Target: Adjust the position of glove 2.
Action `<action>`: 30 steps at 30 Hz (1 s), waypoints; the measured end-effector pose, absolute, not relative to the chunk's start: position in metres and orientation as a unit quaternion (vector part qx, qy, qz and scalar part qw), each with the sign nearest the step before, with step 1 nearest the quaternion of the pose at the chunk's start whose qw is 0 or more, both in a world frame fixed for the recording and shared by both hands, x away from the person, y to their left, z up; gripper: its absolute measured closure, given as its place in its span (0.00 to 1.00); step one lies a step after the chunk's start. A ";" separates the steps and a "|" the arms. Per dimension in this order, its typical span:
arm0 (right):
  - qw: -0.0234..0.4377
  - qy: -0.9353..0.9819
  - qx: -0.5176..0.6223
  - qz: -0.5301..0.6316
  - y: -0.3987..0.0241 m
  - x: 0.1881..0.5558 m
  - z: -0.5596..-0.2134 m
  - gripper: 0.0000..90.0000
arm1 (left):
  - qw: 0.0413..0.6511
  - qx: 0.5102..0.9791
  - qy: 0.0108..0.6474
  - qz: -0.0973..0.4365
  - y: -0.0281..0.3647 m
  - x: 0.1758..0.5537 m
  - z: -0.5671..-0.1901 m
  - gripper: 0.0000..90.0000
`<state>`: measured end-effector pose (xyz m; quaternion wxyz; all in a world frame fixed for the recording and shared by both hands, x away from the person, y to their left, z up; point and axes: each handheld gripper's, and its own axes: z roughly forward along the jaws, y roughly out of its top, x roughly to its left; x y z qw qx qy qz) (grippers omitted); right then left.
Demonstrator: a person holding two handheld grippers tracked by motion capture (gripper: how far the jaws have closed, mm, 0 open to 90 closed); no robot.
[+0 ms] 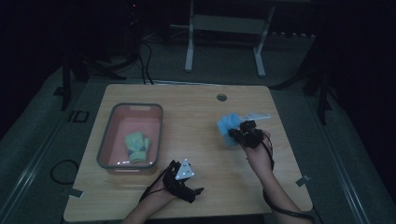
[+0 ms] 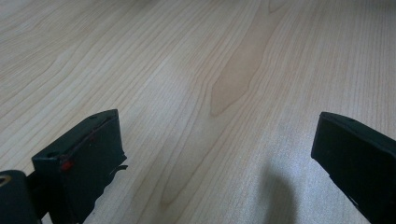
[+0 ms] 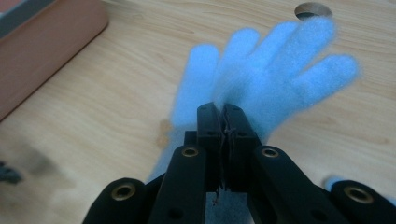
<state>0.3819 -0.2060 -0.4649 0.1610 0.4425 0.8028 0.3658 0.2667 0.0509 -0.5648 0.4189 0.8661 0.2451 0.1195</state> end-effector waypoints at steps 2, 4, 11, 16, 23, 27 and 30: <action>0.159 0.799 0.445 0.371 -0.204 0.370 -0.463 0.97 | 0.419 0.866 0.244 0.120 0.051 0.266 -0.565 0.03; 0.159 0.795 0.448 0.376 -0.202 0.360 -0.464 0.97 | 0.419 0.866 0.244 0.121 0.050 0.266 -0.565 0.03; 0.148 0.791 0.454 0.382 -0.191 0.332 -0.473 0.97 | 0.419 0.867 0.241 0.124 0.049 0.265 -0.565 0.03; 0.129 0.796 0.455 0.378 -0.182 0.322 -0.488 0.96 | 0.416 0.869 0.237 0.125 0.048 0.265 -0.565 0.03; 0.113 0.798 0.466 0.366 -0.176 0.317 -0.512 0.96 | 0.418 0.868 0.239 0.123 0.049 0.265 -0.565 0.03; 0.110 0.798 0.471 0.359 -0.175 0.318 -0.521 0.96 | 0.417 0.868 0.238 0.123 0.049 0.265 -0.565 0.03; 0.110 0.799 0.476 0.349 -0.175 0.321 -0.529 0.94 | 0.417 0.869 0.238 0.122 0.049 0.264 -0.565 0.03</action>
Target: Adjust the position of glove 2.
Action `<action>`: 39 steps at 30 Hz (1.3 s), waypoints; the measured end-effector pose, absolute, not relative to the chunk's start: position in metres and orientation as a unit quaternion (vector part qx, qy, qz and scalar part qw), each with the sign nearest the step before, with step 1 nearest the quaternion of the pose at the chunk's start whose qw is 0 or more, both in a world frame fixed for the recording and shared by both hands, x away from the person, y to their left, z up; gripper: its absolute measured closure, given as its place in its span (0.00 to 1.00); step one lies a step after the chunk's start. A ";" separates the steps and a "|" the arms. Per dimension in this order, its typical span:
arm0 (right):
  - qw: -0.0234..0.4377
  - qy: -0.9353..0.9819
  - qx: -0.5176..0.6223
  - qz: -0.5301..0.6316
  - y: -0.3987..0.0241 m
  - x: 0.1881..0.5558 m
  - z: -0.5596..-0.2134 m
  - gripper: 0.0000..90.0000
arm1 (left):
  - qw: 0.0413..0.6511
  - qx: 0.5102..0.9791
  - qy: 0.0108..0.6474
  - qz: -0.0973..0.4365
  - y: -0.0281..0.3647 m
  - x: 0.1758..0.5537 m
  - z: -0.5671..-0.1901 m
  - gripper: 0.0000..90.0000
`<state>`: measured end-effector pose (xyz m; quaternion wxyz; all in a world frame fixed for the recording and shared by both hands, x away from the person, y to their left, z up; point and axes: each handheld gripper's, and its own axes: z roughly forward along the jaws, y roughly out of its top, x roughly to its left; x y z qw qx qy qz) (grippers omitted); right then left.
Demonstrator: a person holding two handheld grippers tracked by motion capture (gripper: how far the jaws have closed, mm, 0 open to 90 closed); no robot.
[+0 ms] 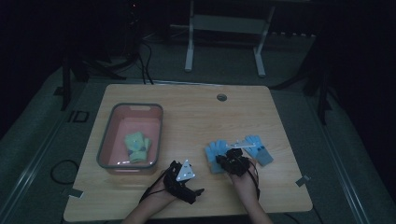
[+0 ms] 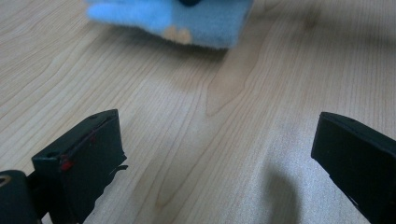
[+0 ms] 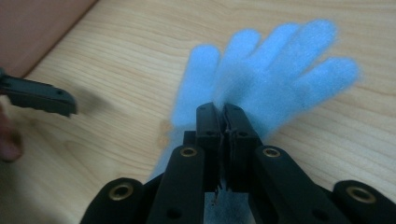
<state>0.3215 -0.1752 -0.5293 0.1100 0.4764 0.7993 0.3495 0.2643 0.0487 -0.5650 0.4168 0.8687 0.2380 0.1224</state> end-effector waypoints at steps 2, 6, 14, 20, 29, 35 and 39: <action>0.112 0.798 0.482 0.343 -0.177 0.323 -0.534 0.89 | 0.418 0.868 0.240 0.123 0.048 0.264 -0.565 0.03; 0.110 0.798 0.491 0.331 -0.180 0.326 -0.545 0.82 | 0.417 0.868 0.239 0.123 0.048 0.264 -0.566 0.03; 0.114 0.800 0.472 0.351 -0.184 0.321 -0.535 0.72 | 0.419 0.868 0.239 0.122 0.049 0.264 -0.565 0.03; 0.138 0.815 0.437 0.356 -0.209 0.329 -0.526 0.71 | 0.418 0.868 0.237 0.121 0.048 0.264 -0.565 0.03; 0.161 0.833 0.373 0.376 -0.275 0.346 -0.503 0.76 | 0.419 0.869 0.236 0.121 0.048 0.265 -0.566 0.03; 0.162 0.842 0.368 0.360 -0.310 0.362 -0.502 0.74 | 0.419 0.868 0.237 0.120 0.049 0.265 -0.566 0.03; 0.164 0.846 0.376 0.340 -0.324 0.369 -0.508 0.72 | 0.419 0.869 0.235 0.121 0.048 0.265 -0.566 0.03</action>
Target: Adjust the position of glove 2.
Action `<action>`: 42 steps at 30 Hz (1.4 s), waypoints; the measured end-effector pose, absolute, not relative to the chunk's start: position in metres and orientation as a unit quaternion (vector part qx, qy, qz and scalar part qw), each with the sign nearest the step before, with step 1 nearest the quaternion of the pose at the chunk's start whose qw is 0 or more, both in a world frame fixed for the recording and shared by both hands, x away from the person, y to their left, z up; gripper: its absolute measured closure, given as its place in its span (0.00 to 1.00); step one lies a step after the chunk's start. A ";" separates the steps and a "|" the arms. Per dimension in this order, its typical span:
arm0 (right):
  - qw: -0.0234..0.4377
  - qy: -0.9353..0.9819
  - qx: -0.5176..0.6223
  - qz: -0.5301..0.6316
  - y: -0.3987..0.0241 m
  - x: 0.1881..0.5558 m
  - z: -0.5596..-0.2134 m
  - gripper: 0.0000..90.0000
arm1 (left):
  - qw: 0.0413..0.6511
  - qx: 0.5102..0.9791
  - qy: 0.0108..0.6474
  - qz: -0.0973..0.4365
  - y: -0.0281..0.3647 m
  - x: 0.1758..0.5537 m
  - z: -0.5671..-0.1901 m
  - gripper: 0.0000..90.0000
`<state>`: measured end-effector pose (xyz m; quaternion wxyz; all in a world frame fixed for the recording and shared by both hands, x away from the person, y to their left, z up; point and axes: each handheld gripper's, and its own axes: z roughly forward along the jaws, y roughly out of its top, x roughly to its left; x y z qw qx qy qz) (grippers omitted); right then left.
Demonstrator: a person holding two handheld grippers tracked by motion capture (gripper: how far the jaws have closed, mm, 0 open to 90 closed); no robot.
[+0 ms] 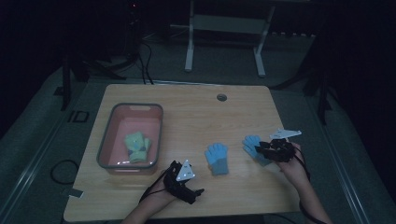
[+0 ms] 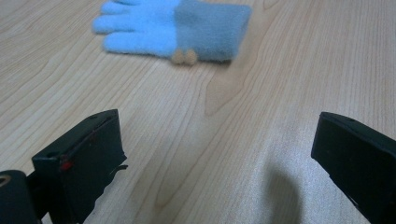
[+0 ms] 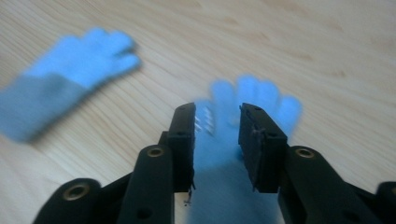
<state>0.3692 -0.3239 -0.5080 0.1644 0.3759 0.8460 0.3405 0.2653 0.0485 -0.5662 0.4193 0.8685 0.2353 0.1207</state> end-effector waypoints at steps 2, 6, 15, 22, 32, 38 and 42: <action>0.166 0.852 0.376 0.325 -0.332 0.374 -0.517 0.70 | 0.420 0.868 0.235 0.122 0.049 0.265 -0.567 0.03; 0.160 0.852 0.382 0.322 -0.339 0.382 -0.530 0.71 | 0.421 0.868 0.234 0.122 0.048 0.265 -0.567 0.03; 0.160 0.860 0.374 0.309 -0.340 0.385 -0.543 0.75 | 0.418 0.870 0.232 0.122 0.048 0.266 -0.568 0.03; 0.176 0.856 0.398 0.280 -0.326 0.381 -0.540 0.96 | 0.417 0.870 0.231 0.122 0.048 0.265 -0.568 0.03; 0.208 0.781 0.488 0.329 -0.308 0.346 -0.502 0.97 | 0.417 0.871 0.230 0.122 0.048 0.265 -0.567 0.03; 0.243 0.749 0.520 0.330 -0.296 0.326 -0.498 0.97 | 0.417 0.871 0.229 0.126 0.047 0.264 -0.567 0.03; 0.228 0.727 0.556 0.331 -0.293 0.317 -0.507 0.97 | 0.417 0.871 0.229 0.125 0.047 0.265 -0.566 0.03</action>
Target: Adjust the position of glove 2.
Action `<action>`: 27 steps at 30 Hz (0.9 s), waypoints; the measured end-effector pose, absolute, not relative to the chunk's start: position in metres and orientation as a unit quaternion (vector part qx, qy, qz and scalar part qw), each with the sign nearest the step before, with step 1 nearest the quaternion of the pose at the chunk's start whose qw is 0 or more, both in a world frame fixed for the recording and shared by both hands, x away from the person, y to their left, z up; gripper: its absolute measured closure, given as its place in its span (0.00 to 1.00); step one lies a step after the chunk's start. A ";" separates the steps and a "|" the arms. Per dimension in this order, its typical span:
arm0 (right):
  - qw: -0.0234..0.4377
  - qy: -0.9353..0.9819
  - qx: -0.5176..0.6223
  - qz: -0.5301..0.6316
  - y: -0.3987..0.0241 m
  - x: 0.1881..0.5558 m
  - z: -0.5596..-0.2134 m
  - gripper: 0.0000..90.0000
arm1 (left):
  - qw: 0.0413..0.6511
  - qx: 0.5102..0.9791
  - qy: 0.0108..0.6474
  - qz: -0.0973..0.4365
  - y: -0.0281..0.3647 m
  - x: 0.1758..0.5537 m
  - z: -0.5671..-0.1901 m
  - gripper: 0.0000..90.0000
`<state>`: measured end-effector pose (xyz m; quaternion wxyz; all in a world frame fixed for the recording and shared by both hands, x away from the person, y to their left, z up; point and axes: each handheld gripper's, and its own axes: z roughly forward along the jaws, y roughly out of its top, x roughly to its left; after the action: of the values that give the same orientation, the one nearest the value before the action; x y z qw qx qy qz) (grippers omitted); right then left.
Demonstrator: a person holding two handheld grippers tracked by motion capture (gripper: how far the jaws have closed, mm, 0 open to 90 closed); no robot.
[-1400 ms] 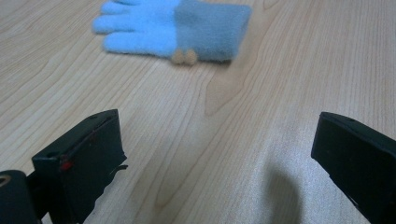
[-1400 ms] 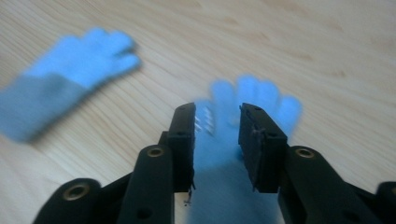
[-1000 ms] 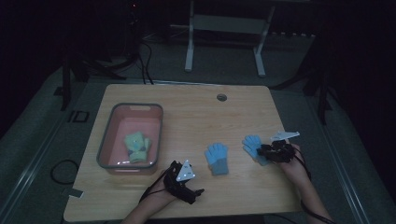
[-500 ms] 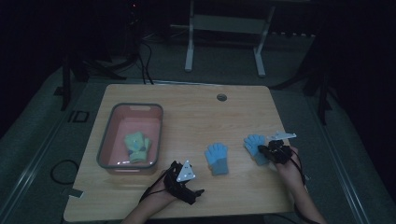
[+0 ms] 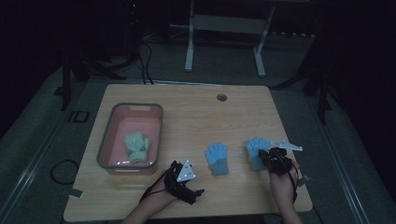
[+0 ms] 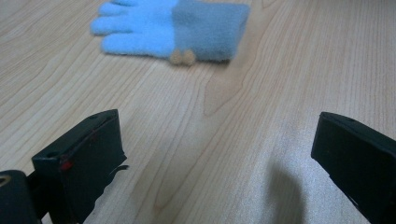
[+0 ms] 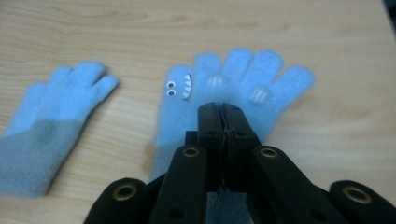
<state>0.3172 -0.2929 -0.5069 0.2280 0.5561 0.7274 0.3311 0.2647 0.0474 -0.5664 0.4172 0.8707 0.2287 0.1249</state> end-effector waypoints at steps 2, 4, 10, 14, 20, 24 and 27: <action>0.212 0.713 0.576 0.338 -0.292 0.314 -0.513 0.97 | 0.417 0.871 0.230 0.125 0.047 0.264 -0.566 0.03; 0.209 0.706 0.587 0.335 -0.290 0.310 -0.519 0.97 | 0.416 0.871 0.228 0.126 0.047 0.264 -0.566 0.03; 0.206 0.711 0.598 0.307 -0.290 0.316 -0.540 0.95 | 0.415 0.872 0.225 0.128 0.047 0.264 -0.566 0.03; 0.201 0.711 0.599 0.309 -0.293 0.316 -0.542 0.85 | 0.415 0.873 0.224 0.127 0.047 0.264 -0.567 0.03; 0.210 0.747 0.550 0.308 -0.300 0.318 -0.531 0.68 | 0.415 0.873 0.223 0.126 0.047 0.264 -0.567 0.03; 0.195 0.786 0.499 0.308 -0.308 0.324 -0.527 0.61 | 0.418 0.872 0.224 0.124 0.047 0.264 -0.567 0.03; 0.166 0.809 0.463 0.323 -0.316 0.332 -0.525 0.65 | 0.416 0.872 0.224 0.124 0.047 0.264 -0.567 0.03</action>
<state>0.3320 -0.3162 -0.5250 0.1659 0.4625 0.8088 0.3231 0.2642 0.0466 -0.5671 0.4162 0.8725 0.2241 0.1237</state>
